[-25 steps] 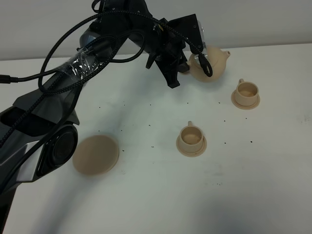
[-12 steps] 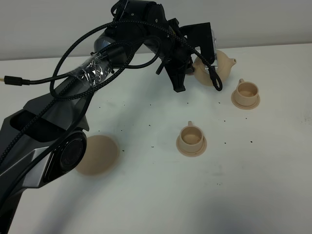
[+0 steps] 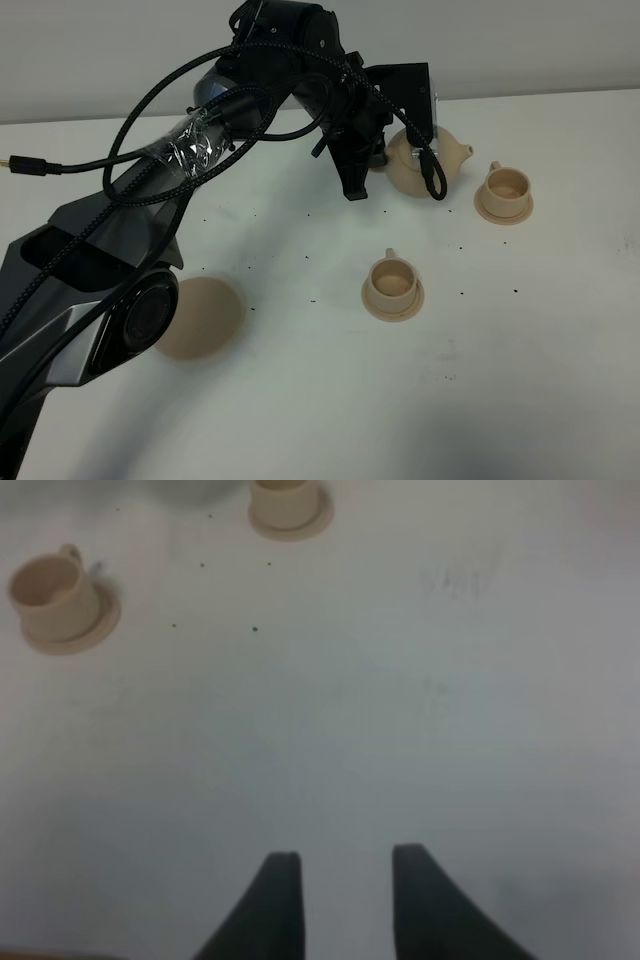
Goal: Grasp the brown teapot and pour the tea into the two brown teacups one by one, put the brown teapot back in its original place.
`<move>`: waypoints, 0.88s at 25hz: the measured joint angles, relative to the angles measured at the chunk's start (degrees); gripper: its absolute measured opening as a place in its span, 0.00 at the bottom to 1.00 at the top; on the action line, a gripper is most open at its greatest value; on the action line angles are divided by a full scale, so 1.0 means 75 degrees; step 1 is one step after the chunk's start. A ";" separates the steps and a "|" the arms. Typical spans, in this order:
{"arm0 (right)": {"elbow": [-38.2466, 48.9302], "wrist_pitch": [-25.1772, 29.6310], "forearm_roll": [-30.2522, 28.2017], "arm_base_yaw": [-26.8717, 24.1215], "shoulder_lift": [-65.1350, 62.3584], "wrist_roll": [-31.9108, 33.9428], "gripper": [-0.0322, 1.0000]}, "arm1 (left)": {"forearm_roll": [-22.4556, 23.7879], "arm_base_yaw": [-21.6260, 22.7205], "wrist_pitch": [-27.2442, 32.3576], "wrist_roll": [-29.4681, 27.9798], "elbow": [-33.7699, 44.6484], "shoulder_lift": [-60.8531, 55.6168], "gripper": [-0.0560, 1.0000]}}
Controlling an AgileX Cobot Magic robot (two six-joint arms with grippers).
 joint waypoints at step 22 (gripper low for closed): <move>0.0000 0.0000 0.0000 0.0000 0.0000 0.0000 0.26 | 0.0999 -0.0289 -0.0919 -0.0478 0.0000 0.0000 0.17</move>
